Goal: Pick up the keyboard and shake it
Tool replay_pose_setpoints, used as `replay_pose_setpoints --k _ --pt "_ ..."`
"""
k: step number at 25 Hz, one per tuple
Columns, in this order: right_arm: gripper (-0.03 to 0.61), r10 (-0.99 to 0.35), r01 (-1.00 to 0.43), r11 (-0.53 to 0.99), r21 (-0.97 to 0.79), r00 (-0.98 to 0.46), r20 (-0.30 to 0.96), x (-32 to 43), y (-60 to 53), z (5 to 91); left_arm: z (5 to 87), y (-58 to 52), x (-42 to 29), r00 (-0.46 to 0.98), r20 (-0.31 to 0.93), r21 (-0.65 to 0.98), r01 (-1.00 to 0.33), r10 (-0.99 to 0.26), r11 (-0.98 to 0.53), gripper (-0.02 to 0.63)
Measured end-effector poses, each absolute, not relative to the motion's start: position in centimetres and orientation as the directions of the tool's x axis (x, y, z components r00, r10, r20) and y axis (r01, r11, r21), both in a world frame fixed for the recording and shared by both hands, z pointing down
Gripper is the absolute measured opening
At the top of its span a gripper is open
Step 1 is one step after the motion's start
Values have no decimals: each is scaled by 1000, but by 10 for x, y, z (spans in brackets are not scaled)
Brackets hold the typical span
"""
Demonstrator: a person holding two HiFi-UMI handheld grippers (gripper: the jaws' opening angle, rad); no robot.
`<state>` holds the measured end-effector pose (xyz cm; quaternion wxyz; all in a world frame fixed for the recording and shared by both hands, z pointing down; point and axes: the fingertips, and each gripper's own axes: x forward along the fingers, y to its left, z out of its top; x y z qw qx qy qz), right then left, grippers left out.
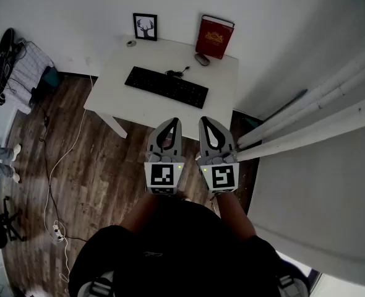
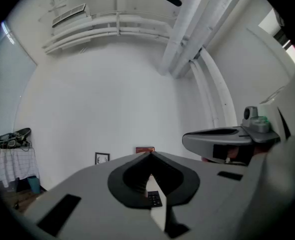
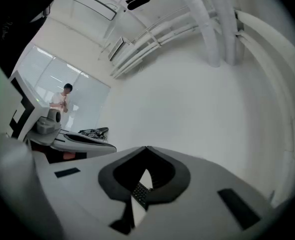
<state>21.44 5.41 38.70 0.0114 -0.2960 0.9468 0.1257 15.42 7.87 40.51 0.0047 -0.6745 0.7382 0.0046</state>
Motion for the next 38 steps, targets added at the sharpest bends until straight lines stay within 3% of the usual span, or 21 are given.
replay_pose_setpoints --k 4,20,34,38 --pt "21 -521 -538 812 227 -843 -135 191 64 383 403 88 137 -111 -35 -25 -993 -993 112 2" --pt "23 -483 -479 857 190 -875 -27 151 73 421 420 101 96 -153 33 -32 -988 -988 152 2" --pt "23 -404 -389 886 252 -915 8 71 85 418 418 104 25 -184 -10 -1 -983 -983 184 2" --pt "23 -409 -388 888 247 -912 38 43 92 423 433 111 -1 -169 31 11 -985 -985 169 2"
